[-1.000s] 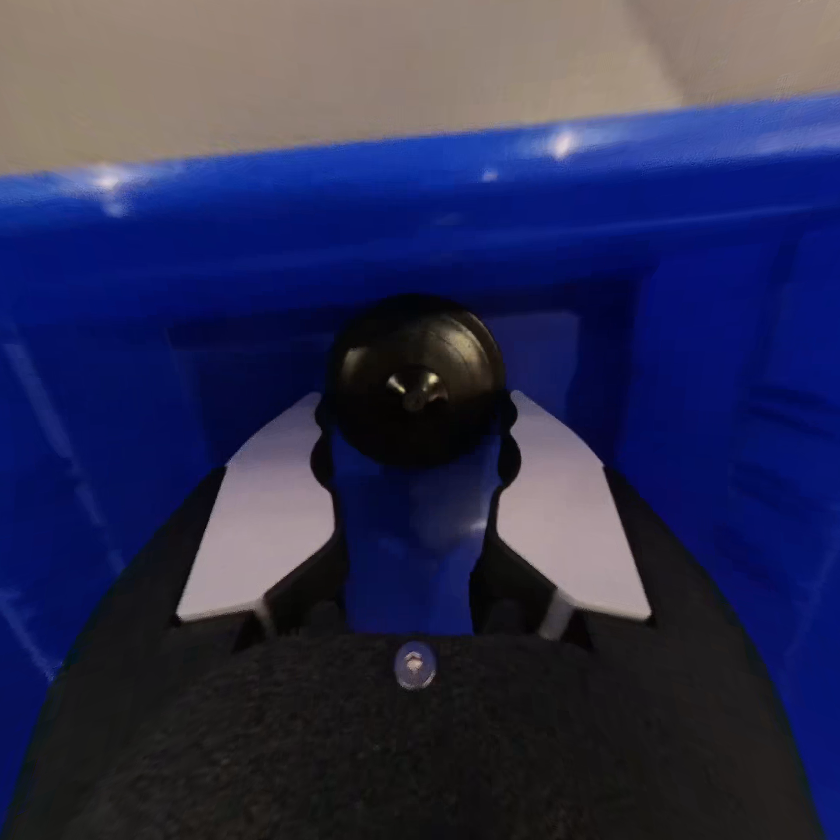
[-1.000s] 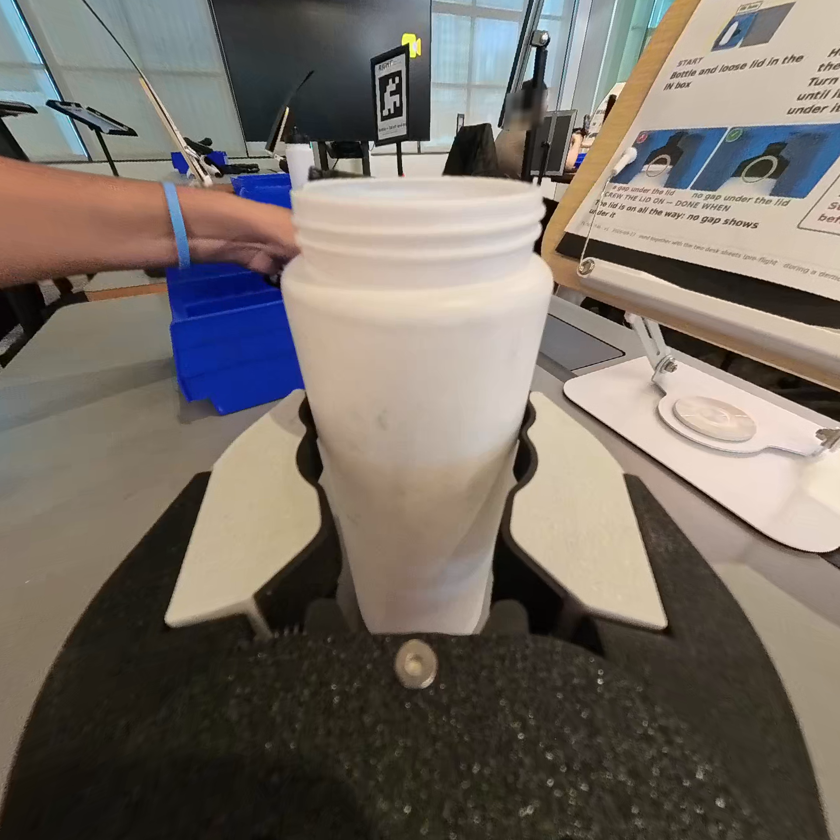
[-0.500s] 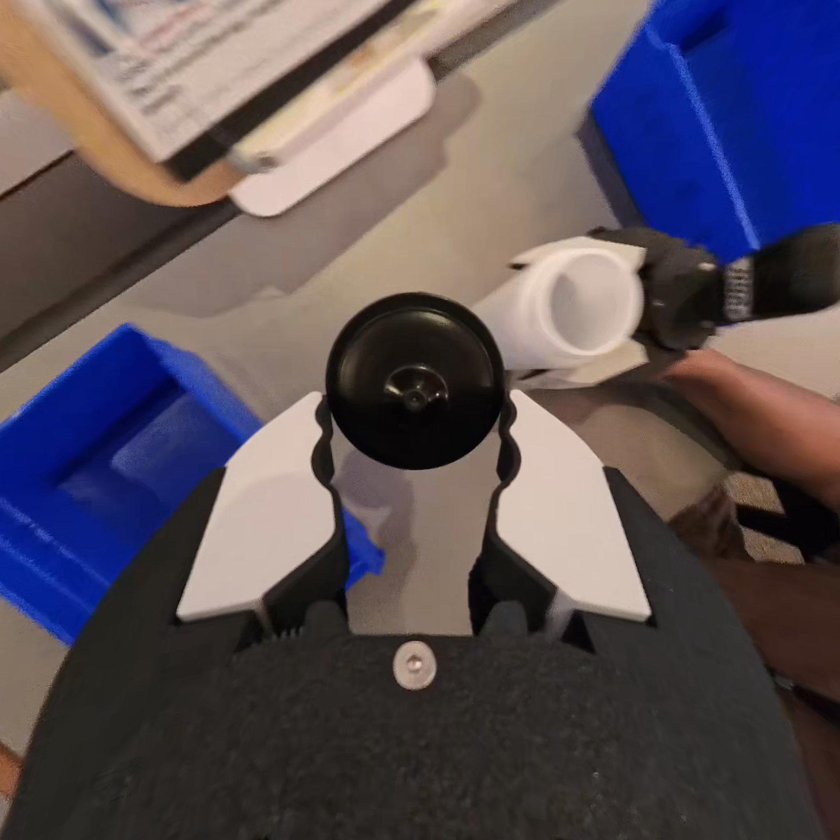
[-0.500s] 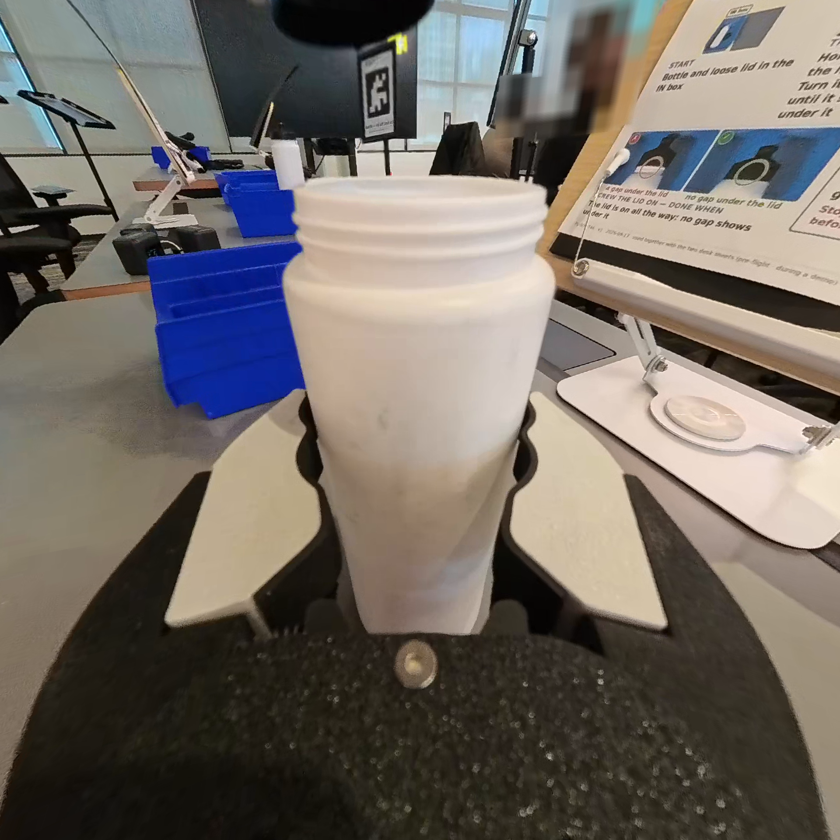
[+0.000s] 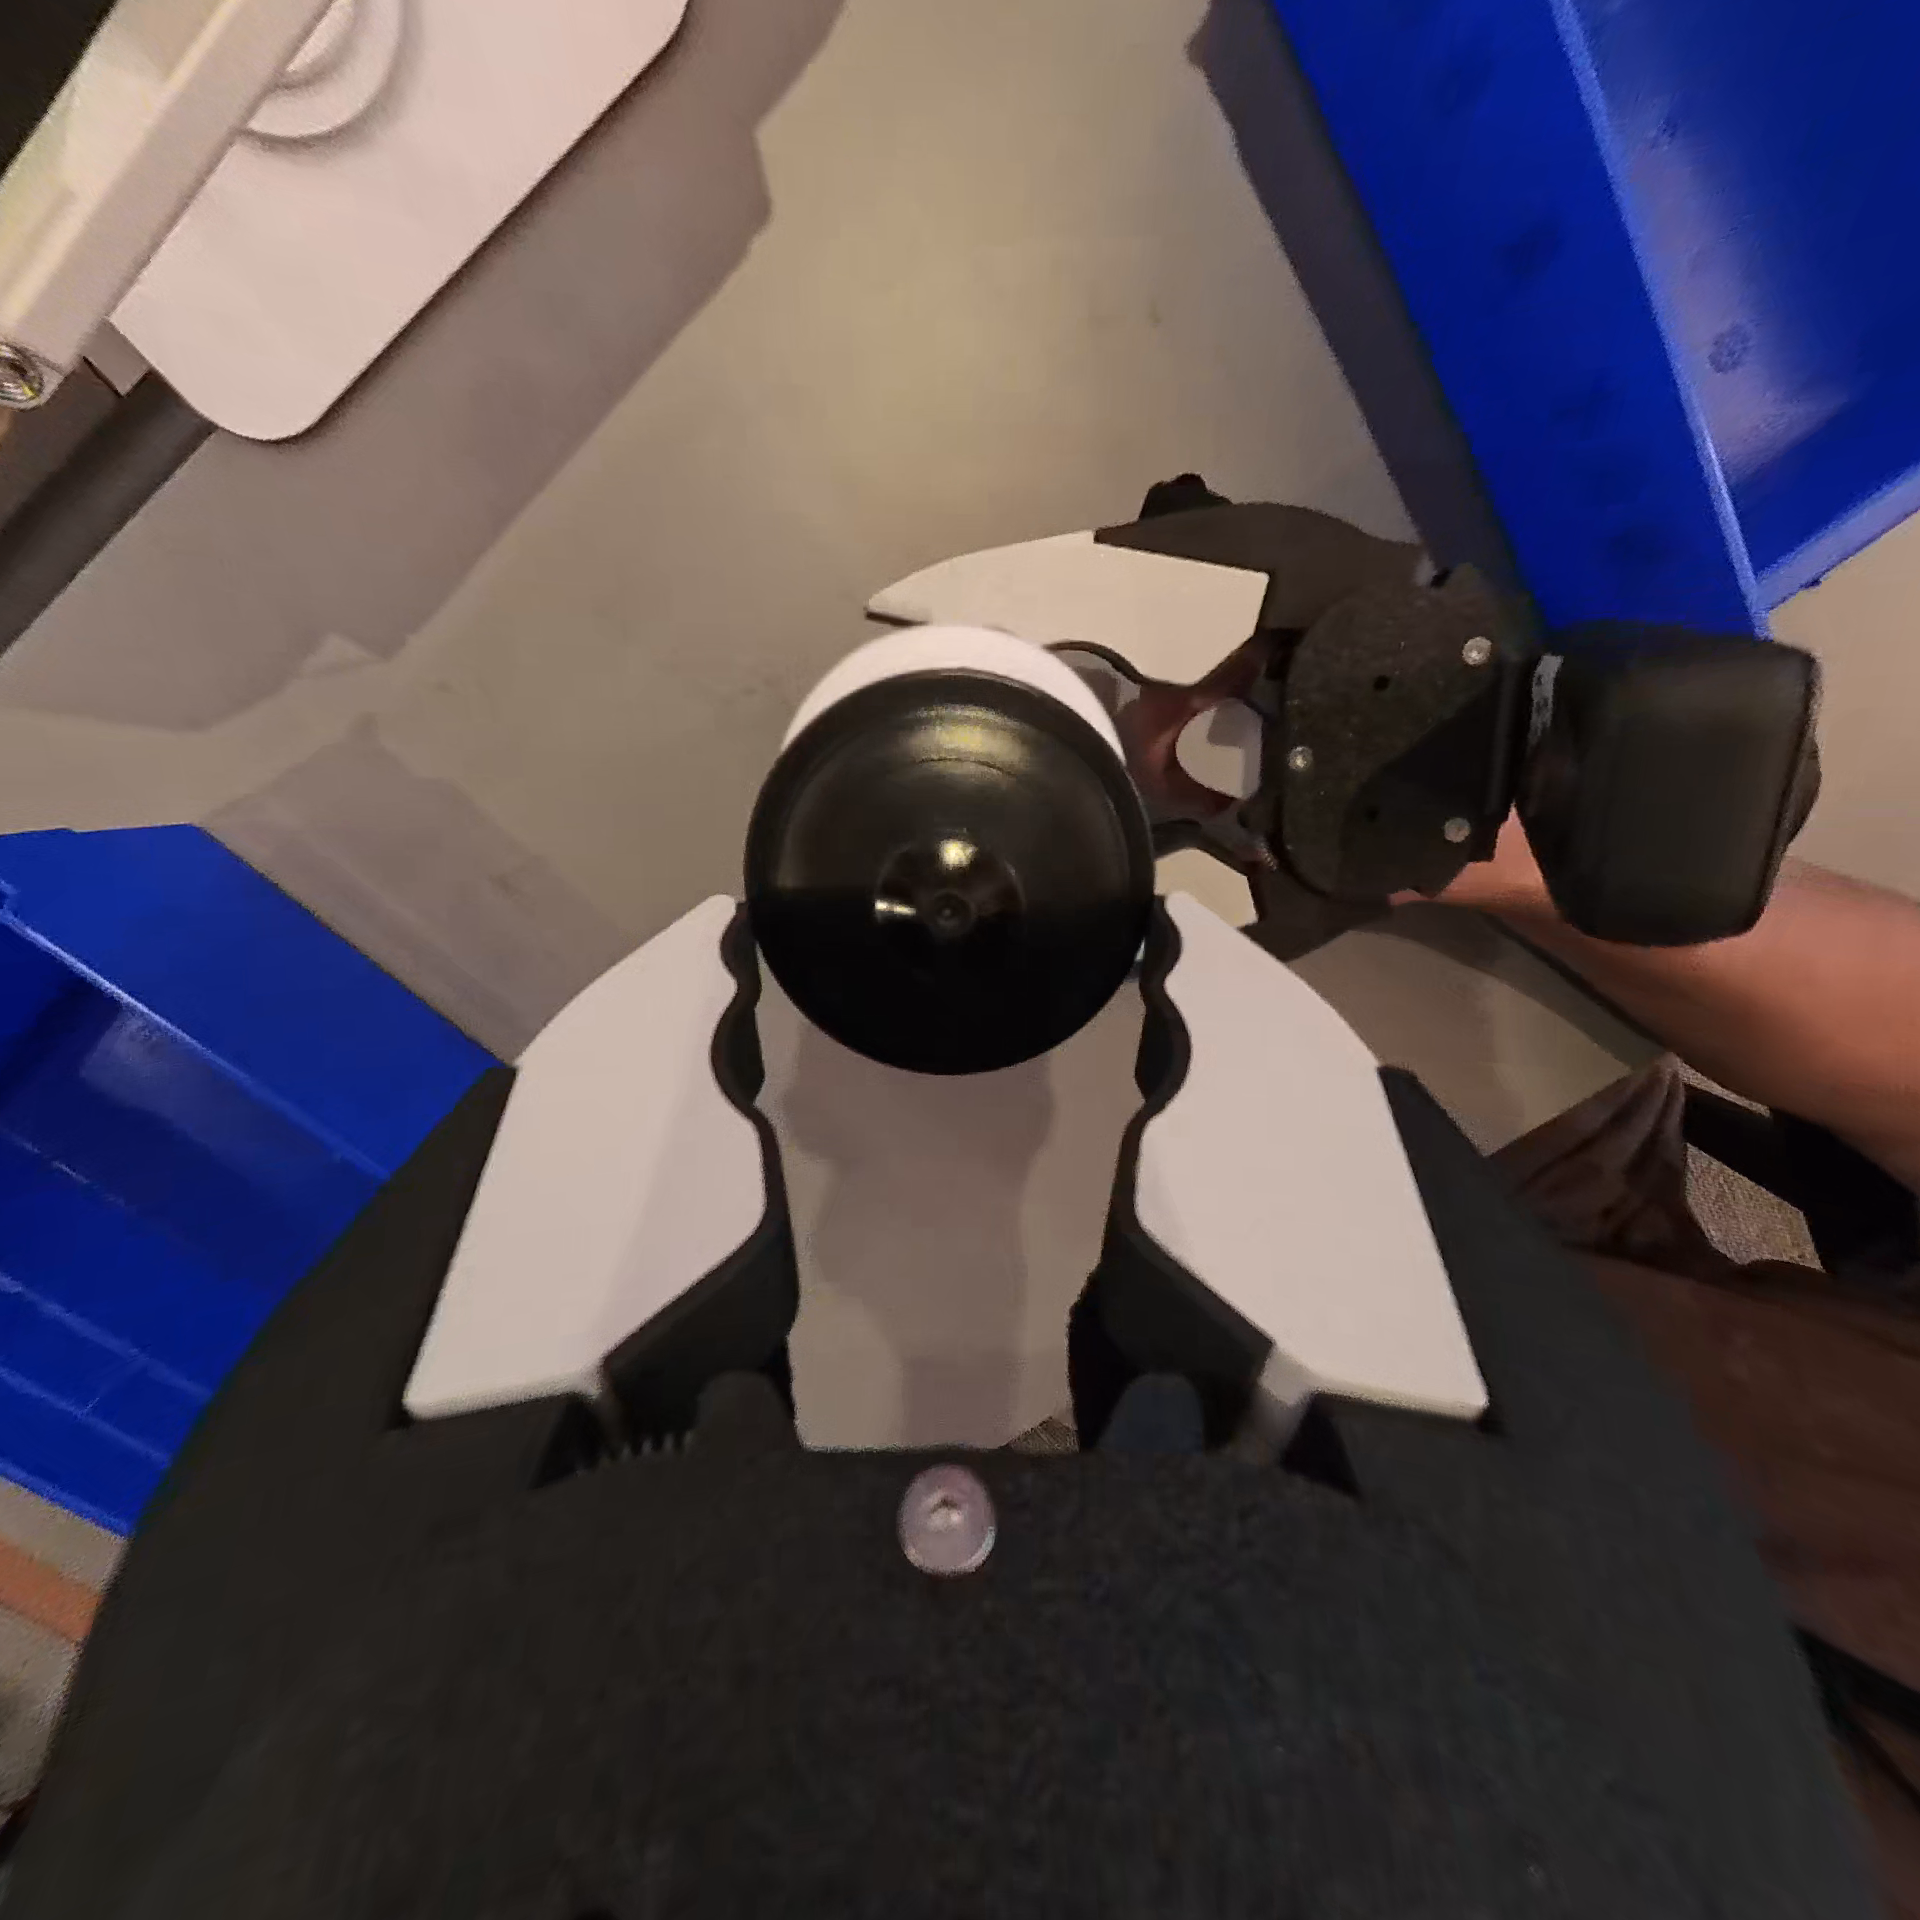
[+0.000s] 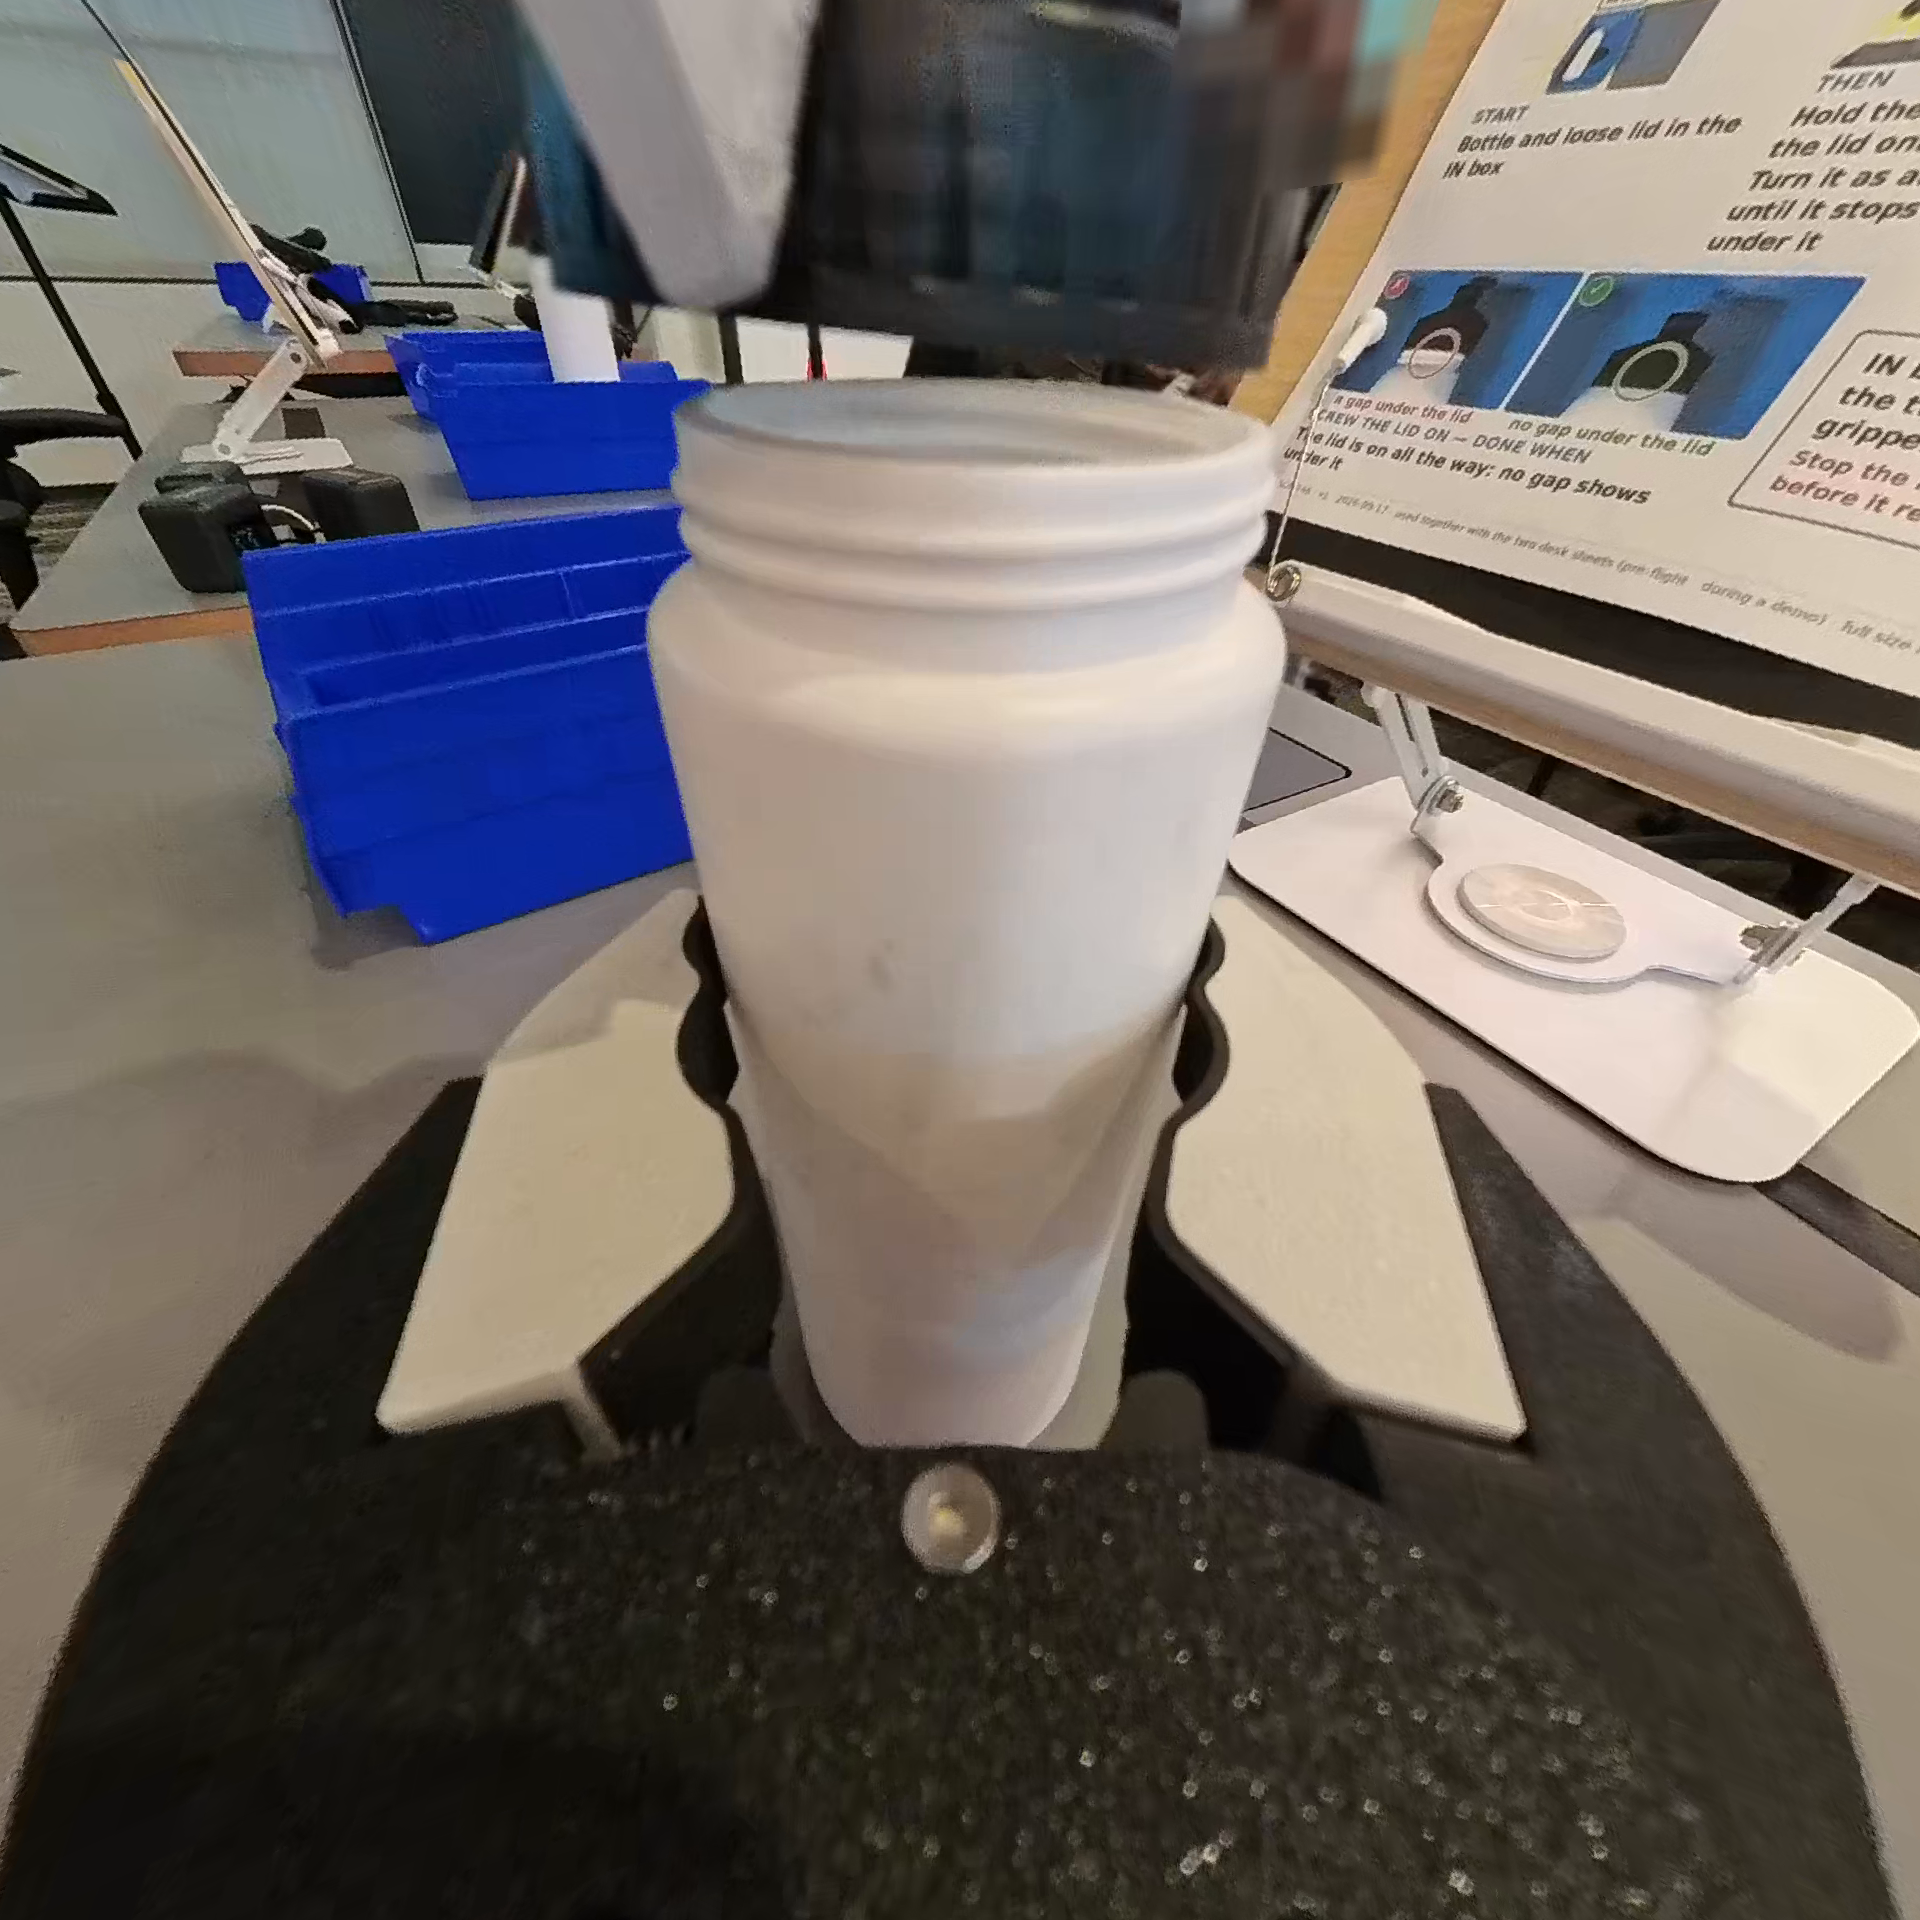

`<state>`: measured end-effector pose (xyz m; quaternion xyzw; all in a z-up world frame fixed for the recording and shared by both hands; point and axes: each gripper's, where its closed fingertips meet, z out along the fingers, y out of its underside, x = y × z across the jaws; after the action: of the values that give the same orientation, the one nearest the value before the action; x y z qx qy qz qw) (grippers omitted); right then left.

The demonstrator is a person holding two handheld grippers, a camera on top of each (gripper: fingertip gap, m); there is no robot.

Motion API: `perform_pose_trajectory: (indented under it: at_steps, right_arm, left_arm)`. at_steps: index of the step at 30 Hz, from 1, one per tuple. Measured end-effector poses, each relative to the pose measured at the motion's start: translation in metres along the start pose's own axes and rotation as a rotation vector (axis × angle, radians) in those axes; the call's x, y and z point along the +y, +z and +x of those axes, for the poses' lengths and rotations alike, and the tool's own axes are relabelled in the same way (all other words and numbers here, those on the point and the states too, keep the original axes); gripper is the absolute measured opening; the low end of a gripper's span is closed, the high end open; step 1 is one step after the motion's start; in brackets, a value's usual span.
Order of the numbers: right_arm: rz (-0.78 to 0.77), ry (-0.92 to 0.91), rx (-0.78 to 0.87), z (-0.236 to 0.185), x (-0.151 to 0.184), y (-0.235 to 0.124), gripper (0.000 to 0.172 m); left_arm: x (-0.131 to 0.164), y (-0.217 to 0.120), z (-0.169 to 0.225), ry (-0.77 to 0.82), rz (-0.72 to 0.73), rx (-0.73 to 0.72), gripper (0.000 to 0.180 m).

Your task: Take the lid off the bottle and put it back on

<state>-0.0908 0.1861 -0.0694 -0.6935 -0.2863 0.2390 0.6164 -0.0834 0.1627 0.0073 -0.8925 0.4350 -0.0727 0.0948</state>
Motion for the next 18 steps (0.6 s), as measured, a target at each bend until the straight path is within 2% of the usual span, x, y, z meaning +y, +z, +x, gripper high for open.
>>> perform_pose_trajectory:
  at_steps: [11,14,18]
  right_arm:
    - [-0.046,-0.002,0.021,0.0,0.001,0.0,0.084]
    - [-0.051,-0.014,0.021,-0.001,0.001,0.0,0.084]
    - [-0.052,-0.033,0.007,-0.004,0.001,0.0,0.084]
  left_arm:
    - [0.001,0.011,0.001,-0.077,-0.072,0.007,0.07]
    - [0.005,0.01,0.0,-0.026,-0.109,-0.006,0.07]
    - [0.01,0.009,-0.001,0.139,-0.178,0.011,0.07]
